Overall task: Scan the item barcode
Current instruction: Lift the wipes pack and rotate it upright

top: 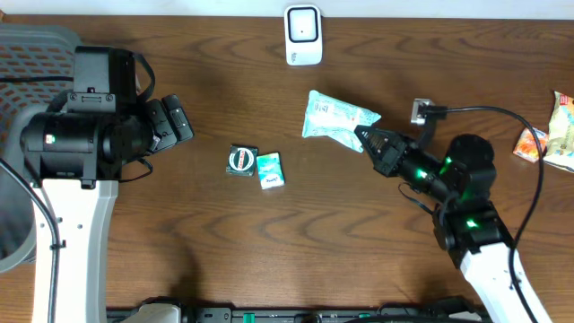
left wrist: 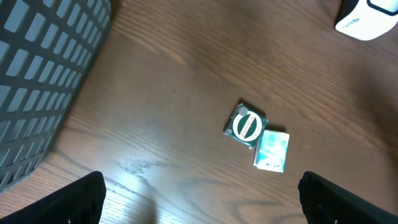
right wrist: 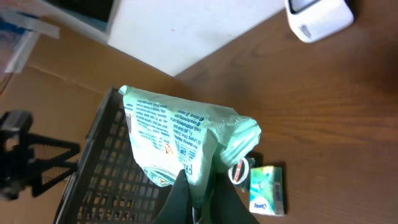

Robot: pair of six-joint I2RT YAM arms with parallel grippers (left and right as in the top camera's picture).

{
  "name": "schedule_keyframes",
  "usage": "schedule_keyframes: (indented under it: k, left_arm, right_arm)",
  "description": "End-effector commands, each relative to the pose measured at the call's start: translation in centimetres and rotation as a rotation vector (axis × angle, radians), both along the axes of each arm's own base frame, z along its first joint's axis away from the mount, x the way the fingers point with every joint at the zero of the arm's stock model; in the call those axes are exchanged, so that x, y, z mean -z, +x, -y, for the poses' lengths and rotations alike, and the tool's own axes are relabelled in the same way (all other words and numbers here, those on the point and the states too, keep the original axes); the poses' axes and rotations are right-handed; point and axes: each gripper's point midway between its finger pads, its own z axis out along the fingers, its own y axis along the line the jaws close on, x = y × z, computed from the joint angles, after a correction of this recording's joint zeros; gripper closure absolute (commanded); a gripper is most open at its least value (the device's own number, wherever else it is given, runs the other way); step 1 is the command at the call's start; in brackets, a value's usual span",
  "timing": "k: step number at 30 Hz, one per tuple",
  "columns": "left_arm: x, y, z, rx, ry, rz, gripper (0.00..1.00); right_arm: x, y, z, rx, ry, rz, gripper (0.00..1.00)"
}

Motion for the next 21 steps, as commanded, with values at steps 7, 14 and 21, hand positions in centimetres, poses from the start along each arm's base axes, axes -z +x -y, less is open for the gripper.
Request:
schedule_keyframes:
  k: [7, 14, 21]
  left_arm:
    - [-0.2, -0.1, -0.3, -0.020, 0.005, 0.005, 0.02]
    - [-0.2, -0.1, -0.3, -0.020, 0.005, 0.004, 0.02]
    - [-0.2, -0.1, -0.3, -0.019, 0.005, 0.004, 0.02]
  right_arm:
    - [-3.1, -1.2, 0.6, 0.028, -0.003, 0.113, 0.99]
    - [-2.5, -0.9, 1.1, 0.065, -0.017, 0.087, 0.99]
    - [-1.3, -0.5, 1.7, 0.106, -0.066, 0.062, 0.99]
